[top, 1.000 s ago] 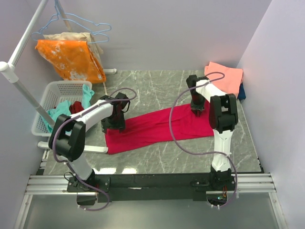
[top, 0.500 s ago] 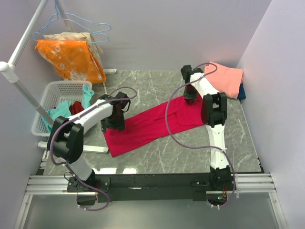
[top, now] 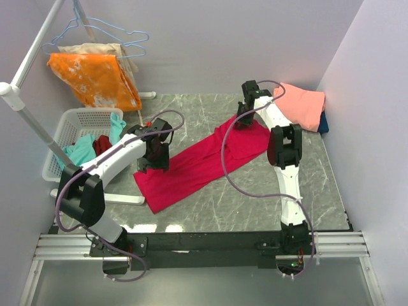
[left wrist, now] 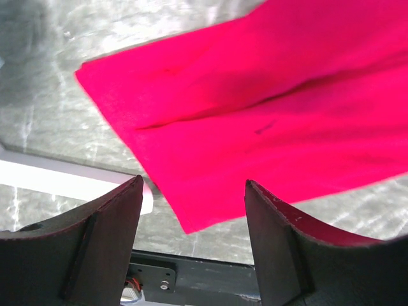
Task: Fold and stack the t-shirts
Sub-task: Fold the tshirt
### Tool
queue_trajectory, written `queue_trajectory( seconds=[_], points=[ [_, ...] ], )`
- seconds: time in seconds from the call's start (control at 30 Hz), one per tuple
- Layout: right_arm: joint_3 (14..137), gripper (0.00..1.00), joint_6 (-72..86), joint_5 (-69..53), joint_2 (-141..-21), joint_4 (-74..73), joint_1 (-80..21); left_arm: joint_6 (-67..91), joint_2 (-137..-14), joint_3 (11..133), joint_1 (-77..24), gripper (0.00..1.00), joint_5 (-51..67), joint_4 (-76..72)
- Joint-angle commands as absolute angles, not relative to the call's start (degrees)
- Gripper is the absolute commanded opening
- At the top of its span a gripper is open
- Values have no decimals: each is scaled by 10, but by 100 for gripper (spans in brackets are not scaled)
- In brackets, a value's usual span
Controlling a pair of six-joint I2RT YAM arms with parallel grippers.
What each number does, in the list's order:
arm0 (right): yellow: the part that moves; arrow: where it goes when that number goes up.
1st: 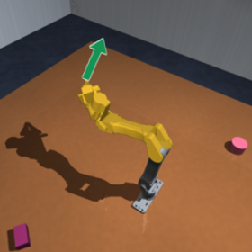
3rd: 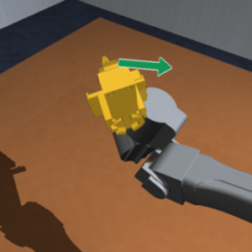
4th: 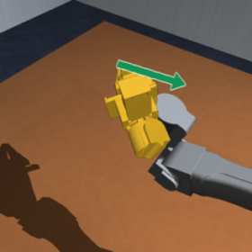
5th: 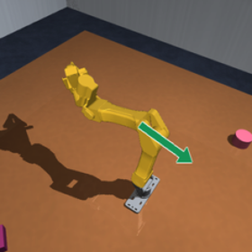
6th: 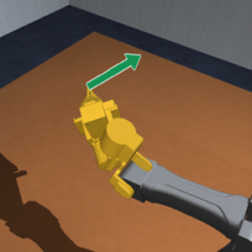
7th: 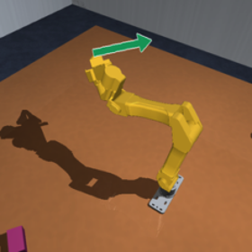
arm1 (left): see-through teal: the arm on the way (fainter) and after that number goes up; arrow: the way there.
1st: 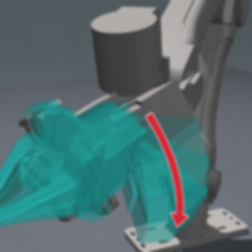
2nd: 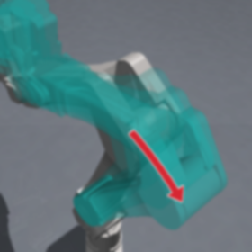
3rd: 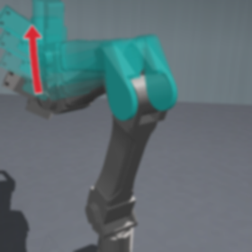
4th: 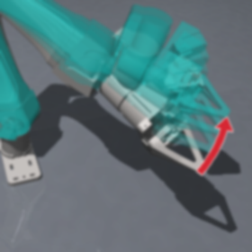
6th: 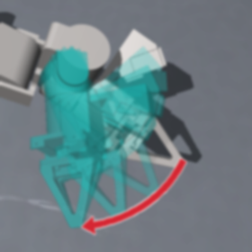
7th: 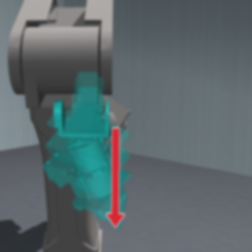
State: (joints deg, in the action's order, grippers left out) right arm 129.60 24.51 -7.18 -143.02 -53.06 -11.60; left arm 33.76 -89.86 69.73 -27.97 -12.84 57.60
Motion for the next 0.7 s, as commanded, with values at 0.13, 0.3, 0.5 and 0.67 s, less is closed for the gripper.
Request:
queue_trajectory(
  seconds=[0.13, 0.3, 0.5, 0.67],
  points=[
    [1357, 25, 241, -146, -1433, -436, -117, 287, -881, 743, -283, 71, -56, 534],
    [1277, 21, 243, -91, -1343, -351, -118, 269, -913, 781, -283, 71, -25, 496],
    [1154, 26, 225, -14, -1188, -334, -128, 237, -1061, 936, -283, 71, 39, 454],
    [1038, 32, 236, 40, -1044, -346, -127, 221, -1218, 1120, -302, 69, 49, 464]
  ],
)
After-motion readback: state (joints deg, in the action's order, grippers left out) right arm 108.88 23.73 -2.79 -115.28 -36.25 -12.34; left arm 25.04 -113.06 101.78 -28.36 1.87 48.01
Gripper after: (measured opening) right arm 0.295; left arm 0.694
